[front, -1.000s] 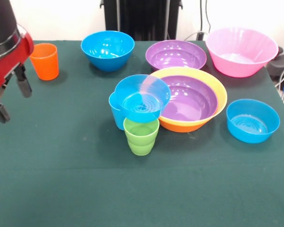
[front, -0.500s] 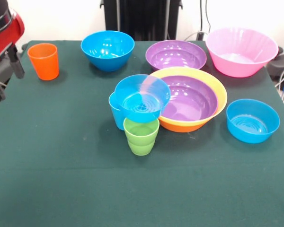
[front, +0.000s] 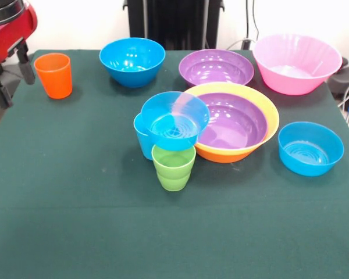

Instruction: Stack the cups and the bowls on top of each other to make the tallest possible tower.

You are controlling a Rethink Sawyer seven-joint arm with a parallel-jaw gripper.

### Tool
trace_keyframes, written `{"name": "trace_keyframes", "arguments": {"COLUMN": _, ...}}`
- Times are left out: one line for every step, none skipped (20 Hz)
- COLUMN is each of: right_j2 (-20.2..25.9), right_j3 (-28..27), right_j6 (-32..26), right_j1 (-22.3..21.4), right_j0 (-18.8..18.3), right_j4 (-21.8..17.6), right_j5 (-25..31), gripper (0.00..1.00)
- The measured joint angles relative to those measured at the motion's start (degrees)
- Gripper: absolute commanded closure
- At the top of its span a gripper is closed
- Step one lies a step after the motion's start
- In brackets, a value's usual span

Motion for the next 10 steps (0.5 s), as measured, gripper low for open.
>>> {"name": "trace_keyframes", "arguments": {"right_j2": 0.0, "right_j3": 1.22, "right_j6": 0.0, "right_j1": -0.51, "right_j0": -0.12, "right_j4": -0.11, "right_j5": -1.03, "gripper": 0.0}}
{"name": "trace_keyframes", "arguments": {"right_j2": 0.0, "right_j3": 2.22, "right_j6": 0.0, "right_j1": -0.93, "right_j0": -0.21, "right_j4": -0.14, "right_j5": -1.89, "gripper": 0.0}}
{"name": "trace_keyframes", "arguments": {"right_j2": 0.01, "right_j3": 3.49, "right_j6": 0.0, "right_j1": -1.44, "right_j0": -0.35, "right_j4": -0.13, "right_j5": -2.94, "gripper": 0.0}}
{"name": "trace_keyframes", "arguments": {"right_j2": 0.04, "right_j3": 5.9, "right_j6": 0.0, "right_j1": -2.34, "right_j0": -0.68, "right_j4": -0.2, "right_j5": -5.04, "gripper": 0.0}}
{"name": "trace_keyframes", "arguments": {"right_j2": 0.07, "right_j3": 6.46, "right_j6": 0.0, "right_j1": -2.55, "right_j0": -0.78, "right_j4": -0.24, "right_j5": -5.54, "gripper": 0.0}}
{"name": "trace_keyframes", "arguments": {"right_j2": 0.24, "right_j3": 9.4, "right_j6": 0.0, "right_j1": -3.59, "right_j0": -1.44, "right_j4": -0.51, "right_j5": -8.1, "gripper": 0.0}}
{"name": "trace_keyframes", "arguments": {"right_j2": 0.29, "right_j3": 10.33, "right_j6": 0.0, "right_j1": -3.91, "right_j0": -1.67, "right_j4": -0.59, "right_j5": -8.91, "gripper": 0.0}}
{"name": "trace_keyframes", "arguments": {"right_j2": 0.34, "right_j3": 11.58, "right_j6": 0.0, "right_j1": -4.34, "right_j0": -2.01, "right_j4": -0.75, "right_j5": -10.02, "gripper": 0.0}}
{"name": "trace_keyframes", "arguments": {"right_j2": 0.4, "right_j3": 12.53, "right_j6": 0.0, "right_j1": -4.65, "right_j0": -2.28, "right_j4": -0.89, "right_j5": -10.81, "gripper": 0.0}}
{"name": "trace_keyframes", "arguments": {"right_j2": 0.49, "right_j3": 13.82, "right_j6": 0.0, "right_j1": -5.09, "right_j0": -2.68, "right_j4": -1.07, "right_j5": -11.89, "gripper": 0.0}}
